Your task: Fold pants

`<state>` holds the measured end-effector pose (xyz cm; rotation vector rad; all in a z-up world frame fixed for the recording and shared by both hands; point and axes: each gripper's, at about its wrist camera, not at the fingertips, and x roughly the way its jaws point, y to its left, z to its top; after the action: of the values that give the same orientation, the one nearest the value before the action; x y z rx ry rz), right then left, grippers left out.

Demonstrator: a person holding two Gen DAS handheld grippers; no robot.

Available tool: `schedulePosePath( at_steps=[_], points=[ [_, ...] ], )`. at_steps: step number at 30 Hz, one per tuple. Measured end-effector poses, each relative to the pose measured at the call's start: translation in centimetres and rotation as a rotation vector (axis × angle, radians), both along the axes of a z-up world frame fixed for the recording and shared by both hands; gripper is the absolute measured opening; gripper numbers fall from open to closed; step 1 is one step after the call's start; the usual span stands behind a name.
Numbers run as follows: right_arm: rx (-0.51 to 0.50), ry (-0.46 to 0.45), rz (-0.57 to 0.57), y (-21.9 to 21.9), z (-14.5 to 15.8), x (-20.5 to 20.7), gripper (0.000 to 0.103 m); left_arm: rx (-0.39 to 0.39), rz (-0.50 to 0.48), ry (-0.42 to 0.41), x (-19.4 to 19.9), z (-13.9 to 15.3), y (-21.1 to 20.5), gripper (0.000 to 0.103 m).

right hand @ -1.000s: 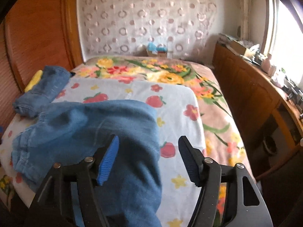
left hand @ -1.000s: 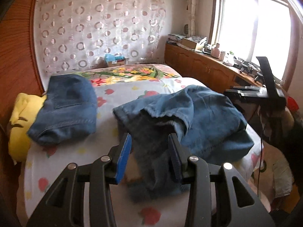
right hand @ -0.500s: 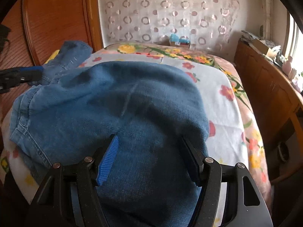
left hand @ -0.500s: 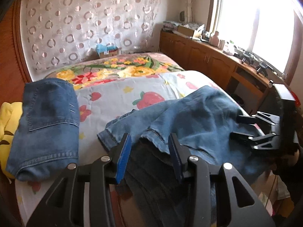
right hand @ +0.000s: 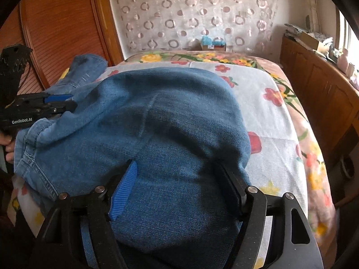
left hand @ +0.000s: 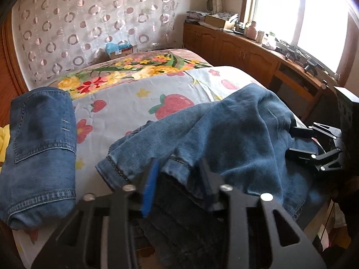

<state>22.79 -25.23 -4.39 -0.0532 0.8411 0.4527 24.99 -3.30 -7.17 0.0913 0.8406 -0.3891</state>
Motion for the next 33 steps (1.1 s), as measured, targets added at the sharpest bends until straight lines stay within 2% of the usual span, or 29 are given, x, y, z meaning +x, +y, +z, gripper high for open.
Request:
schedulePosePath(
  at_steps=[6,11,13,19,27,30,33],
  points=[
    [0.004,0.002,0.001,-0.2,-0.1,0.0,0.075,0.02,-0.024,-0.018,-0.3,0.7,-0.4,0.009],
    [-0.006,-0.009,0.001,-0.2,0.0,-0.2,0.075,0.015,0.051,-0.087,0.4,3.0,1.7,0.007],
    [-0.023,-0.015,0.002,0.1,0.3,-0.3,0.075,0.006,0.08,-0.089,1.4,3.6,3.0,0.007],
    [-0.022,-0.027,-0.01,-0.3,1.1,-1.0,0.075,-0.009,0.076,-0.069,2.2,3.8,3.9,0.018],
    [0.007,-0.036,-0.096,-3.5,2.4,-1.8,0.075,-0.029,0.073,-0.108,-1.4,5.3,3.6,0.035],
    [0.01,-0.011,-0.122,-4.7,2.2,-2.2,0.075,-0.068,0.049,-0.109,-2.7,5.8,3.0,0.038],
    [0.016,0.012,-0.143,-5.6,1.6,-2.5,0.075,-0.07,0.016,-0.109,-4.2,5.6,1.2,0.038]
  ],
)
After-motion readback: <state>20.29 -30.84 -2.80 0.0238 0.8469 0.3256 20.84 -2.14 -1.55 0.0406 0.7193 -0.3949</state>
